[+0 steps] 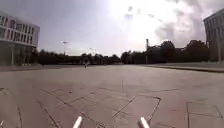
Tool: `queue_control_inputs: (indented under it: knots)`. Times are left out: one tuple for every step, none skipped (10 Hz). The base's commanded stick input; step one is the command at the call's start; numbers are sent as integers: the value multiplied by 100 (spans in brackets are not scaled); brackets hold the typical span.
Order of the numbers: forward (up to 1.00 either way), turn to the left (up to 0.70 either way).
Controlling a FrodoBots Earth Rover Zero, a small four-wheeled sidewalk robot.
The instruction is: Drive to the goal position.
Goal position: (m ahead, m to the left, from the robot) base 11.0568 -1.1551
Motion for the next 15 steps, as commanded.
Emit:
queue_control_inputs:
  knots:
    - [91,-1]
    - [91,-1]
    - [90,-1]
    - [91,-1]
    - [96,1]
    - [98,1]
    - [99,1]
    - [99,1]
    - [99,1]
    - [99,1]
    - [99,1]
    - [99,-22]
    - [99,-41]
    - [99,-41]
    - [99,-38]
